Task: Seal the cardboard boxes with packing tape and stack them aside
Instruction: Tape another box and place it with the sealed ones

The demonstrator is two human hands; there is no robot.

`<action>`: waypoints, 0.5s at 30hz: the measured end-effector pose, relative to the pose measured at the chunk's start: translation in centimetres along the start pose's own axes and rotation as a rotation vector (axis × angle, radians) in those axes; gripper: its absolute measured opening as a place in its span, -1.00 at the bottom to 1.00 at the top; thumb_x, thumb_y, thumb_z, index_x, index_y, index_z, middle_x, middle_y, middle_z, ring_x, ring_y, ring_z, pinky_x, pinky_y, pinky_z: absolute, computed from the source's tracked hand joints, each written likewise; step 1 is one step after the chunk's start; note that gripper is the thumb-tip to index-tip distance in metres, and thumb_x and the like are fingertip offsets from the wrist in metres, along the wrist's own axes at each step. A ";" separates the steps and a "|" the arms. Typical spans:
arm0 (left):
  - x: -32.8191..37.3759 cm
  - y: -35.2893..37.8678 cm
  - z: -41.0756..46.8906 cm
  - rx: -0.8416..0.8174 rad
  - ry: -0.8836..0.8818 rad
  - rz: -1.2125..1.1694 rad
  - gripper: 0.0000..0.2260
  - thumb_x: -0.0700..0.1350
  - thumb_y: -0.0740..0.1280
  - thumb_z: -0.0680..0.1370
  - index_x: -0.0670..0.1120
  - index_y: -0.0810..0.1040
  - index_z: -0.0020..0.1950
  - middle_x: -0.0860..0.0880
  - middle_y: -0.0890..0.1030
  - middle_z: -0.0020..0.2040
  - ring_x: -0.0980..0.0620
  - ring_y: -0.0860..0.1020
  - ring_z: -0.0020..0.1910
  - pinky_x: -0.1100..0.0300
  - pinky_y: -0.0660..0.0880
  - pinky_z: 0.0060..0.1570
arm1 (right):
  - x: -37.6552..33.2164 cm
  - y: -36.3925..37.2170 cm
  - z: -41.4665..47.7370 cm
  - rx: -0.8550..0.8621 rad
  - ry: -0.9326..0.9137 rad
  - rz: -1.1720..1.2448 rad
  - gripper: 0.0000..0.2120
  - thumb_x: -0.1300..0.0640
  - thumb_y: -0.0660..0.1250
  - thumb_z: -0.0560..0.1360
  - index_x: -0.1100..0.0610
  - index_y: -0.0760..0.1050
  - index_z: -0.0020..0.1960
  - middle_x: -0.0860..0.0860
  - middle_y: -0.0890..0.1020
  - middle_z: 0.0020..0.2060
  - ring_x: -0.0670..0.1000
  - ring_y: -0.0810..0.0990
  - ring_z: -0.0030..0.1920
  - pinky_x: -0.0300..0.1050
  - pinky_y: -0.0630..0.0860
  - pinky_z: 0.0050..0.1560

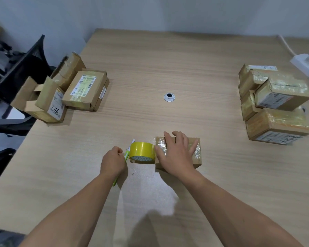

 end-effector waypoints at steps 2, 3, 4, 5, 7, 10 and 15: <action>-0.8 1.0 -0.5 -0.091 0.004 0.119 -0.81 -0.14 0.34 0.57 -0.13 0.48 0.15 -0.16 0.56 0.10 -0.15 0.51 0.04 0.12 0.36 -0.10 | 0.2 0.0 0.1 0.007 0.032 0.024 -0.51 -0.14 0.10 0.66 -0.04 0.24 0.55 0.06 0.20 0.53 0.06 -0.01 0.58 0.36 -0.32 0.47; -1.0 1.5 -0.8 -0.127 0.007 0.165 -0.77 -0.09 0.37 0.56 -0.13 0.45 0.16 -0.15 0.54 0.10 -0.15 0.51 0.03 0.11 0.35 -0.11 | 0.2 -0.1 0.2 0.009 0.043 0.032 -0.54 -0.11 0.09 0.67 -0.04 0.26 0.55 0.06 0.21 0.53 0.06 -0.01 0.58 0.34 -0.32 0.48; -1.1 1.9 -1.1 -0.140 0.018 0.201 -0.74 -0.07 0.38 0.57 -0.12 0.42 0.17 -0.15 0.53 0.09 -0.14 0.51 0.02 0.11 0.34 -0.12 | 0.3 -0.1 0.3 0.009 0.050 0.035 -0.56 -0.08 0.09 0.68 -0.03 0.27 0.54 0.08 0.22 0.53 0.07 -0.02 0.58 0.32 -0.31 0.48; -1.2 2.0 -1.2 -0.137 0.031 0.232 -0.76 -0.07 0.38 0.57 -0.11 0.40 0.15 -0.15 0.54 0.08 -0.13 0.50 -0.02 0.10 0.34 -0.15 | 0.4 0.0 0.4 0.008 0.056 0.036 -0.57 -0.07 0.10 0.68 -0.03 0.29 0.52 0.09 0.22 0.53 0.07 -0.02 0.59 0.31 -0.30 0.49; -1.1 1.9 -1.2 -0.129 0.032 0.271 -0.82 -0.11 0.33 0.59 -0.11 0.37 0.10 -0.16 0.57 0.04 -0.10 0.45 -0.11 0.09 0.34 -0.19 | 0.5 0.0 0.6 0.005 0.073 0.046 -0.60 -0.05 0.11 0.68 -0.02 0.34 0.49 0.09 0.22 0.53 0.08 -0.03 0.59 0.29 -0.30 0.49; -0.8 0.5 -0.7 -0.113 -0.033 0.222 -0.85 -0.13 0.29 0.59 -0.14 0.36 0.08 -0.14 0.50 -0.04 -0.10 0.42 -0.11 0.09 0.34 -0.16 | 0.6 -0.1 0.8 0.014 0.109 0.091 -0.64 -0.02 0.12 0.67 0.02 0.39 0.43 0.09 0.24 0.52 0.07 -0.02 0.60 0.26 -0.30 0.49; 1.2 -4.2 0.3 -0.002 0.118 0.148 -0.91 -0.14 0.24 0.60 -0.13 0.38 0.01 -0.13 0.49 -0.19 -0.18 0.46 -0.16 0.05 0.32 -0.23 | 0.7 -0.1 1.1 -0.009 0.125 0.119 -0.64 -0.01 0.13 0.67 0.04 0.40 0.43 0.09 0.22 0.52 0.06 -0.05 0.60 0.23 -0.35 0.49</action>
Point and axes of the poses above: each hand's wrist, its own z-axis towards the middle knuckle, its own y-axis out of the palm, x = y × z, the point moved 4 cm from there along z, towards the middle knuckle
